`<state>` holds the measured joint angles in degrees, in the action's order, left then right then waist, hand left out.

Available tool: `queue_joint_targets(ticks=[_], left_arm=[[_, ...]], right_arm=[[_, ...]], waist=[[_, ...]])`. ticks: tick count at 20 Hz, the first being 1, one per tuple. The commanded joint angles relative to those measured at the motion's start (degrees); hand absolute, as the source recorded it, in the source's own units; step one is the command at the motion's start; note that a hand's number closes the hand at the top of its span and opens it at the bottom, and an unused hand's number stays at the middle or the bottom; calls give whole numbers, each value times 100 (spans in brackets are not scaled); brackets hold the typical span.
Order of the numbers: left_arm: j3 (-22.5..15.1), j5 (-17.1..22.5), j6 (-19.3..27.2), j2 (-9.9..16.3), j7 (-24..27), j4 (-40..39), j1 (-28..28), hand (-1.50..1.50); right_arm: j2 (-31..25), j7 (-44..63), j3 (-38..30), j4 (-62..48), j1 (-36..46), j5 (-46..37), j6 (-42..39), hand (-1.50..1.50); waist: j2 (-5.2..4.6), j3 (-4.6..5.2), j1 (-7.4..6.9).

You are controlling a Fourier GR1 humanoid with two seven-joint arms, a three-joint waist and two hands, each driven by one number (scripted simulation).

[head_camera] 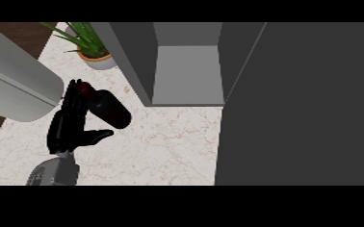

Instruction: Pick up the wine, place it into the cabinet and close the cabinet

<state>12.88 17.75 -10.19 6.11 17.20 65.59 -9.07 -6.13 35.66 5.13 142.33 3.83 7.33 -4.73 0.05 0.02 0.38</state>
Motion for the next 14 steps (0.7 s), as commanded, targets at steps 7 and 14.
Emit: queue_joint_targets(ticks=[7,14], left_arm=[[151,-143,-303,145,935,-1542,-481,-150],[-24,-132,-387,-7,969,-1589,-388,-150]], right_arm=[[2,548,1,820,20,317,57,-150],[-61,582,-342,682,115,518,1,-150]], waist=[[-10,4,26],[-1,-1,-10]])
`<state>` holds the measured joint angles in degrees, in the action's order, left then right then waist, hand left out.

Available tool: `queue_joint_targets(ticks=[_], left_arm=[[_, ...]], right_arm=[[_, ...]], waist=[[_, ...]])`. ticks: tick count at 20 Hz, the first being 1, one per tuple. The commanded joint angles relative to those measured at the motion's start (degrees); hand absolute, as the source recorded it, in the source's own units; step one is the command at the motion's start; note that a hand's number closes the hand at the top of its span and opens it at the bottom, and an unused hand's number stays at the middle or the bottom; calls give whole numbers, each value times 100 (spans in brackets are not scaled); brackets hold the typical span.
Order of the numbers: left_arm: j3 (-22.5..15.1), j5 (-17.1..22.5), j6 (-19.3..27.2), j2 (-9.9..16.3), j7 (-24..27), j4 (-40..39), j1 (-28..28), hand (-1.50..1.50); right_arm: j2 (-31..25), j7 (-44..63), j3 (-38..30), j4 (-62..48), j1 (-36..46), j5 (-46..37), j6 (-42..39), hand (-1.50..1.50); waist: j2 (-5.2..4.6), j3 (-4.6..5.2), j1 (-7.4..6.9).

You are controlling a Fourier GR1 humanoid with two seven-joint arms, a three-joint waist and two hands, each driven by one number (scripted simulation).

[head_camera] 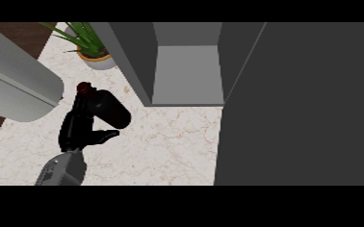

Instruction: Pick up the wine, place it into the cabinet and close the cabinet

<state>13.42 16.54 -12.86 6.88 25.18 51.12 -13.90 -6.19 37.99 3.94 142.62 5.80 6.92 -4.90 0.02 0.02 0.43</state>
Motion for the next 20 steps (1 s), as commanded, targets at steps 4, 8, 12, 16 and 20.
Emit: queue_joint_targets(ticks=[4,8,12,16,20], left_arm=[[-12,-23,-124,-37,315,-627,-260,-150],[139,110,-280,40,514,-984,-511,-150],[80,59,-282,-48,662,-1310,-800,-150],[-33,105,-905,-81,806,-1508,-732,150],[-232,-282,-777,-104,1311,-1729,-786,150]], right_arm=[[-12,109,-298,672,-290,680,-139,-150],[41,60,-324,658,-449,747,-231,-150],[67,165,-279,541,-185,600,-144,-150],[-101,270,-546,588,-143,843,-264,-150],[58,504,-299,747,29,614,-38,-150]], waist=[[-2,-2,8],[-3,-1,18],[-5,0,13],[-4,-1,25],[-3,1,29]])
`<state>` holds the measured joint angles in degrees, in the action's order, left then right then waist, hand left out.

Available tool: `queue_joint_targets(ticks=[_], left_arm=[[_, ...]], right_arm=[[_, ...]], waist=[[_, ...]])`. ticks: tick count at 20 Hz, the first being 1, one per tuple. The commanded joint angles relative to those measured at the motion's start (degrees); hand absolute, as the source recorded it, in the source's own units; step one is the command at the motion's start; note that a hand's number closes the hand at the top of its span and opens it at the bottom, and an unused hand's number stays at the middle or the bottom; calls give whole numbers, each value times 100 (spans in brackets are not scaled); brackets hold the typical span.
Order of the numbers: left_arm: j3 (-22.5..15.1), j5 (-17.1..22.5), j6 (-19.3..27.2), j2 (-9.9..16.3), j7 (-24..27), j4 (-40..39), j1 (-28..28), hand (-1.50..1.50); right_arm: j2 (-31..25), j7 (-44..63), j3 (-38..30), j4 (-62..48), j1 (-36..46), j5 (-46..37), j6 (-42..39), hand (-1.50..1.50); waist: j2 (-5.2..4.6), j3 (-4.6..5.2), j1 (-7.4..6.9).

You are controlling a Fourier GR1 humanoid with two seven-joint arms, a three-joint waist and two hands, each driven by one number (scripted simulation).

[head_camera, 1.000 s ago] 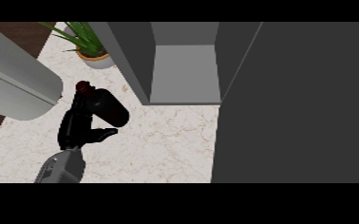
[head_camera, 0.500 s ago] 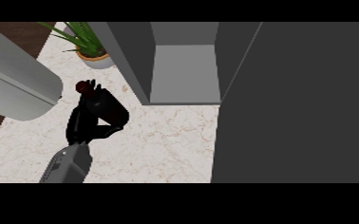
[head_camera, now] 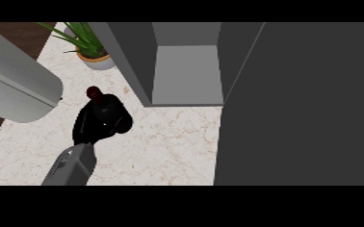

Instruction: Pick up the wine, place it into the cabinet and close the cabinet

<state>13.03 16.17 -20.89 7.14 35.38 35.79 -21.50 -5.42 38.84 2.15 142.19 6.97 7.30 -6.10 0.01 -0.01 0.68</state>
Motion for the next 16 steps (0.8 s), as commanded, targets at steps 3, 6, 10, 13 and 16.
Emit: queue_joint_targets(ticks=[3,6,10,13,16], left_arm=[[-426,-682,204,29,709,-174,9,150],[-481,-906,558,124,878,-155,-113,150],[-568,-765,646,161,531,992,833,150],[-497,-710,662,241,805,1401,1456,150],[-525,-819,779,379,1030,2021,1800,150]], right_arm=[[186,188,131,581,-142,155,135,-150],[107,143,40,365,93,325,58,-150],[-34,361,-292,413,40,564,11,-150],[97,404,-178,454,32,481,104,-150],[223,-157,17,577,-654,411,-207,-150]], waist=[[-2,5,0],[-4,4,-21],[34,-6,-123],[38,-5,-141],[33,-8,-99]])
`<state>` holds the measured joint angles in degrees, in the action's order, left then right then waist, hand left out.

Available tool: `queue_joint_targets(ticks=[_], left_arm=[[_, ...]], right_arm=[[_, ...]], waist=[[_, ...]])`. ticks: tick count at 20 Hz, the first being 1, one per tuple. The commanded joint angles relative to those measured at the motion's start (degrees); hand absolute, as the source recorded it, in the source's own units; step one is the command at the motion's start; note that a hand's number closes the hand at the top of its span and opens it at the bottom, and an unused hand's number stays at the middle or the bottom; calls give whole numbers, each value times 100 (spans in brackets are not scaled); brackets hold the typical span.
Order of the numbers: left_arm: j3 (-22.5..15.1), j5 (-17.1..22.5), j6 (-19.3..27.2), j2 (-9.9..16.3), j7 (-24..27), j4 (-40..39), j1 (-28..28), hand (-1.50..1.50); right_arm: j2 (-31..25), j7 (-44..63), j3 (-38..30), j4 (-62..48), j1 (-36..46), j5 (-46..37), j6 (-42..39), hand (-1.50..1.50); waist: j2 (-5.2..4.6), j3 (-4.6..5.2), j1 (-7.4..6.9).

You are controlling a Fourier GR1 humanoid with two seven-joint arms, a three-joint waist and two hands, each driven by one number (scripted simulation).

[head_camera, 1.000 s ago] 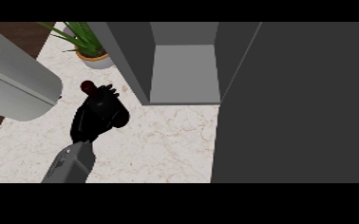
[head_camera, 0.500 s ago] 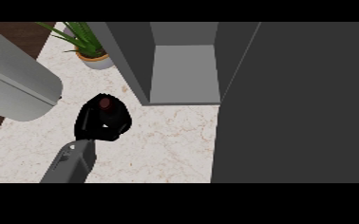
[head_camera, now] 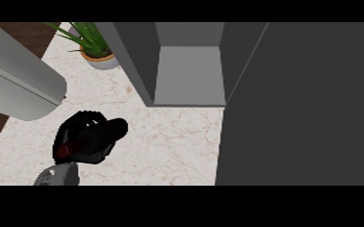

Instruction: Pick up the wine, place it into the cabinet and close the cabinet

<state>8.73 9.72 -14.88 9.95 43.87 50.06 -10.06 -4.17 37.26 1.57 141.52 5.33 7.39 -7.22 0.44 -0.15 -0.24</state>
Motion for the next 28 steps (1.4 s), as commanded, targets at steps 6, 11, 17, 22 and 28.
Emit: queue_joint_targets(ticks=[6,11,17,22,28], left_arm=[[-57,-15,625,-84,-288,1990,957,150],[-537,473,228,-229,-1697,3756,1559,150],[-905,530,774,-435,-3034,5083,1493,150],[-1355,96,1226,-692,-3566,5460,1279,150],[-2506,-265,2124,-984,-4099,5681,796,150]], right_arm=[[-44,341,-120,685,-123,580,2,-150],[26,171,-159,424,-115,629,-44,-150],[-8,3,-183,478,-271,582,-184,-150],[-52,871,-165,766,272,656,181,-150],[-72,-36,-485,241,-87,769,-256,-150]], waist=[[-24,12,11],[-13,5,-21],[-22,7,18],[-25,15,39],[-38,10,73]])
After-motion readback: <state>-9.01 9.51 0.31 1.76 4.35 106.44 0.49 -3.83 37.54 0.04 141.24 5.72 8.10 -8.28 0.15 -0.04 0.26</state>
